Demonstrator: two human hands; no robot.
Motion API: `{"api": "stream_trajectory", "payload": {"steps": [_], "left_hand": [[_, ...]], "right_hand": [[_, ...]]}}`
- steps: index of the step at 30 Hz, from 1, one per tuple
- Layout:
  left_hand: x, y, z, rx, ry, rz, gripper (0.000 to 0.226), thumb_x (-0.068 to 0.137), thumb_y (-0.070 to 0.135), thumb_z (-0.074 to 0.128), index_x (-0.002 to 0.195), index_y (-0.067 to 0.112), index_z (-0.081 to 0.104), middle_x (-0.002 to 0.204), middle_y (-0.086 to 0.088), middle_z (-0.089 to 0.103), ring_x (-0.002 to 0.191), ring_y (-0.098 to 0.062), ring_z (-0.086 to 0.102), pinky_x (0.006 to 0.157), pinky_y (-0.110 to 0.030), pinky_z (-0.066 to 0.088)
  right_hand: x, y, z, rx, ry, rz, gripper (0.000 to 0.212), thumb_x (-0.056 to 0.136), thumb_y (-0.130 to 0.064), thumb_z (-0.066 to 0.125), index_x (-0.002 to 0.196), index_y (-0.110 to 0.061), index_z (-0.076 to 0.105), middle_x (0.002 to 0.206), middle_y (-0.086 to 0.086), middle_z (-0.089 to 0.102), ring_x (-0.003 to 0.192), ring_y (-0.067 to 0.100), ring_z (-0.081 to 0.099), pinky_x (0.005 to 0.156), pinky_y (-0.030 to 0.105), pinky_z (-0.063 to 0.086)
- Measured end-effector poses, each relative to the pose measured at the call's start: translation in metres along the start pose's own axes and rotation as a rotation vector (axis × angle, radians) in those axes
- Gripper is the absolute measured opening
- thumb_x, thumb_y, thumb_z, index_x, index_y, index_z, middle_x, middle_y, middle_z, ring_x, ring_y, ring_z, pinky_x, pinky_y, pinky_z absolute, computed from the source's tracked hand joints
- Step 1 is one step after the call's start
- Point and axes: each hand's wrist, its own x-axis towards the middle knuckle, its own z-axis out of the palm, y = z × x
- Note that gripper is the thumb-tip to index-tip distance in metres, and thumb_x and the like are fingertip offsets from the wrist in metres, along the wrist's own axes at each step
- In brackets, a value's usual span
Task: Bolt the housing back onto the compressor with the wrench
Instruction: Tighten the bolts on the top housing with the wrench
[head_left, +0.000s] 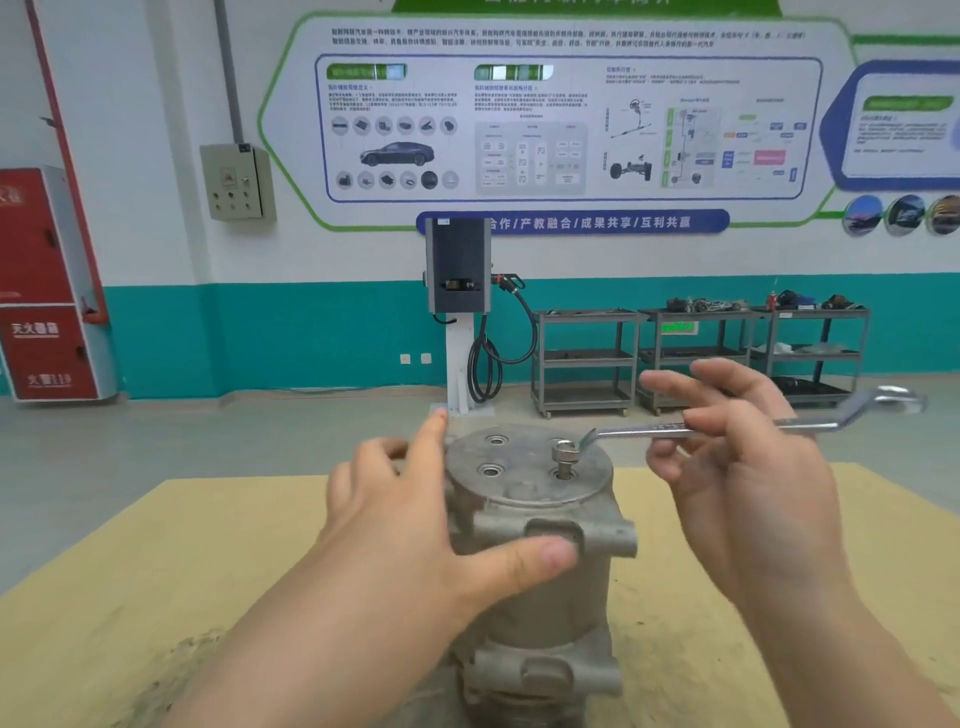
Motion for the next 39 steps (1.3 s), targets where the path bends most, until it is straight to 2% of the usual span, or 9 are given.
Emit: {"api": "stream_trajectory", "payload": {"steps": [3, 7, 11, 13, 15, 21, 31, 36, 39], "left_hand": [[0.018, -0.015, 0.003, -0.111, -0.038, 0.013, 0.147, 0.029, 0.095, 0.044, 0.153, 0.043, -0.015, 0.156, 0.021, 0.005, 0.144, -0.006, 0.013, 0.116, -0.033, 0.023], [0.037, -0.036, 0.017, -0.389, -0.171, 0.095, 0.16, 0.024, 0.099, 0.063, 0.155, 0.042, -0.011, 0.141, 0.043, 0.026, 0.117, 0.024, 0.035, 0.09, -0.002, 0.029], [0.05, -0.049, 0.031, -0.547, -0.106, 0.123, 0.166, 0.023, 0.083, 0.08, 0.156, 0.033, -0.005, 0.107, 0.042, 0.056, 0.098, 0.025, 0.054, 0.076, -0.003, 0.044], [0.051, -0.051, 0.034, -0.548, -0.107, 0.159, 0.128, 0.035, 0.069, 0.079, 0.146, 0.027, 0.033, 0.094, 0.035, 0.066, 0.091, 0.018, 0.06, 0.081, -0.013, 0.05], [0.047, -0.05, 0.034, -0.598, -0.116, 0.156, 0.085, 0.041, 0.062, 0.074, 0.118, 0.034, 0.049, 0.095, 0.035, 0.066, 0.088, 0.017, 0.061, 0.076, -0.009, 0.05], [0.047, -0.046, 0.035, -0.686, -0.148, 0.097, 0.069, 0.063, 0.052, 0.083, 0.111, 0.025, 0.042, 0.112, 0.012, 0.062, 0.085, 0.008, 0.064, 0.067, -0.007, 0.047], [0.047, -0.044, 0.027, -0.621, -0.195, 0.089, 0.074, 0.048, 0.067, 0.067, 0.107, 0.036, 0.036, 0.109, 0.019, 0.059, 0.081, 0.021, 0.058, 0.059, -0.002, 0.042], [0.041, -0.04, 0.026, -0.653, -0.205, 0.087, 0.073, 0.047, 0.068, 0.066, 0.105, 0.036, 0.035, 0.109, 0.018, 0.058, 0.077, 0.022, 0.058, 0.052, -0.003, 0.042], [0.041, -0.044, 0.027, -0.668, -0.205, 0.092, 0.076, 0.05, 0.072, 0.069, 0.108, 0.037, 0.035, 0.112, 0.015, 0.06, 0.083, 0.017, 0.06, 0.057, -0.003, 0.045]], "right_hand": [[-0.017, 0.016, 0.001, -0.196, -0.098, -0.426, 0.021, 0.088, 0.0, 0.04, 0.097, -0.019, 0.043, 0.066, 0.009, 0.065, 0.054, 0.018, 0.054, 0.046, 0.025, 0.043], [-0.028, 0.018, 0.01, -0.754, -0.338, -0.713, 0.017, 0.091, -0.023, 0.055, 0.1, -0.03, 0.042, 0.076, -0.005, 0.057, 0.06, 0.007, 0.056, 0.05, 0.02, 0.046], [-0.023, 0.001, 0.032, -1.199, -0.697, -0.578, 0.009, 0.087, -0.028, 0.062, 0.093, -0.034, 0.059, 0.088, -0.015, 0.047, 0.069, -0.002, 0.045, 0.061, 0.014, 0.036], [-0.012, -0.004, 0.054, -1.326, -0.825, -0.47, 0.014, 0.091, -0.038, 0.057, 0.103, -0.035, 0.065, 0.094, -0.014, 0.051, 0.075, -0.001, 0.045, 0.066, 0.02, 0.037], [0.005, -0.004, 0.079, -1.49, -0.863, -0.433, 0.021, 0.092, -0.039, 0.056, 0.104, -0.029, 0.071, 0.096, -0.007, 0.062, 0.082, 0.007, 0.054, 0.067, 0.028, 0.044], [0.078, 0.022, 0.118, -1.708, -0.869, -0.01, 0.02, 0.083, -0.02, 0.065, 0.084, -0.001, 0.069, 0.069, 0.011, 0.061, 0.057, 0.019, 0.048, 0.053, 0.025, 0.041], [0.104, 0.005, 0.02, -0.512, -0.014, 0.851, 0.008, 0.092, -0.004, 0.062, 0.089, -0.002, 0.055, 0.05, 0.003, 0.053, 0.036, 0.004, 0.041, 0.035, 0.01, 0.033], [0.041, -0.009, -0.022, 0.198, 0.102, 0.559, 0.02, 0.074, -0.005, 0.068, 0.09, -0.009, 0.056, 0.066, 0.005, 0.059, 0.045, 0.006, 0.054, 0.039, 0.012, 0.043], [-0.007, -0.012, -0.027, 0.004, -0.033, 0.148, 0.019, 0.068, -0.012, 0.072, 0.074, -0.016, 0.054, 0.074, 0.004, 0.062, 0.055, 0.01, 0.057, 0.051, 0.017, 0.049]]}}
